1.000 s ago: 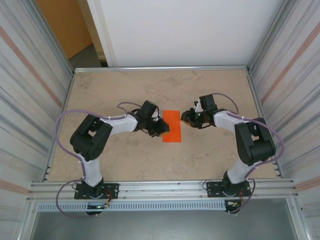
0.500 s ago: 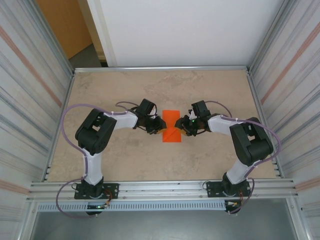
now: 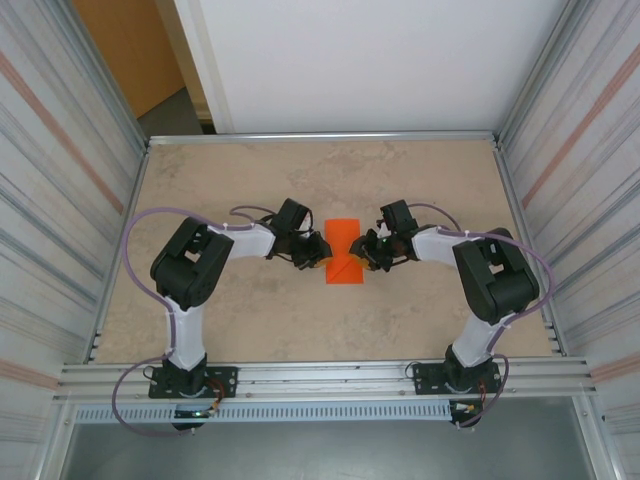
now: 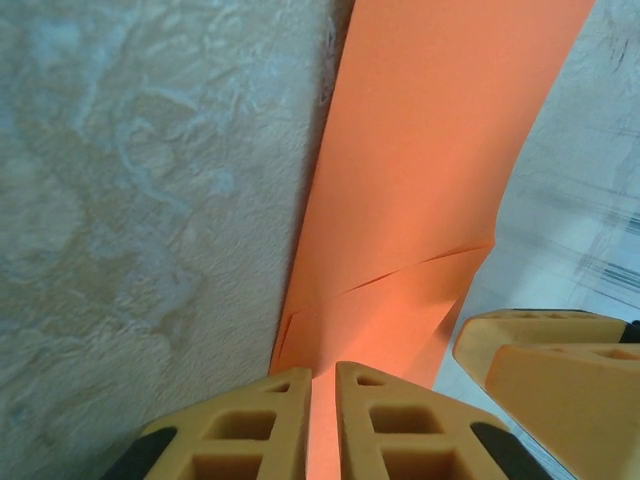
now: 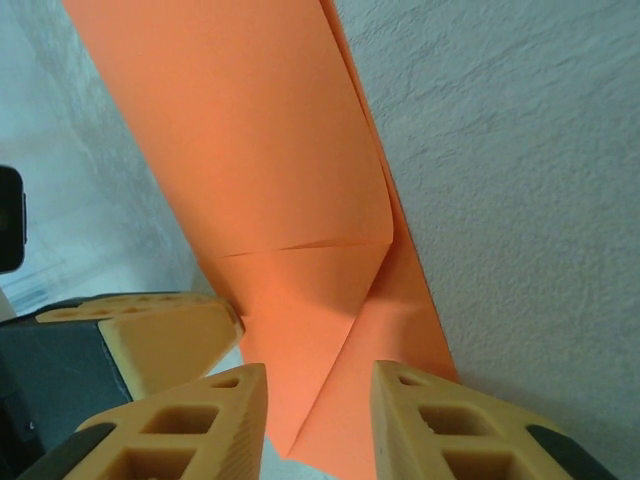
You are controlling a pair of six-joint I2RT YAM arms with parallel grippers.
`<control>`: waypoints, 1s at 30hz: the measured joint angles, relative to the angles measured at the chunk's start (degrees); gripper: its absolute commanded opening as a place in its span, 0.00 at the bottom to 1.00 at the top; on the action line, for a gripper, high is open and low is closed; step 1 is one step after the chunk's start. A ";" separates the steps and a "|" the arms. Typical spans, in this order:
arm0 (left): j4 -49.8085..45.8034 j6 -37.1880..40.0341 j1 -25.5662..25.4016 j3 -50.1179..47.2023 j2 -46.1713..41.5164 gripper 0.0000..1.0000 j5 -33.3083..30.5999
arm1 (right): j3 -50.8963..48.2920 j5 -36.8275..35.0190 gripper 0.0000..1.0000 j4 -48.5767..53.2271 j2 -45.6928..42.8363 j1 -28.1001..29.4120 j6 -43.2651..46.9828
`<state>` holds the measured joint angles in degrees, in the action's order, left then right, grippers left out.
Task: Fold a paper plane with a square sheet of paper (pick it up from the middle)
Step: Pick up the paper from the center of the table.
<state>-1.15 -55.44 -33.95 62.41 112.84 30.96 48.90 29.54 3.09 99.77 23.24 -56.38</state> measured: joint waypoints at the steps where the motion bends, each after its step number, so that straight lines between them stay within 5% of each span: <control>1: 0.15 -0.13 0.00 -0.09 0.00 0.14 -0.02 | 0.20 0.02 0.28 0.00 0.42 0.02 -0.17; 30: 0.87 -0.81 0.15 -0.39 -0.02 0.15 0.13 | 0.98 1.70 0.24 -2.60 2.34 0.81 -2.12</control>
<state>-0.27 -56.25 -33.80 62.02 112.81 31.09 49.89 31.24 0.49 102.10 24.05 -58.50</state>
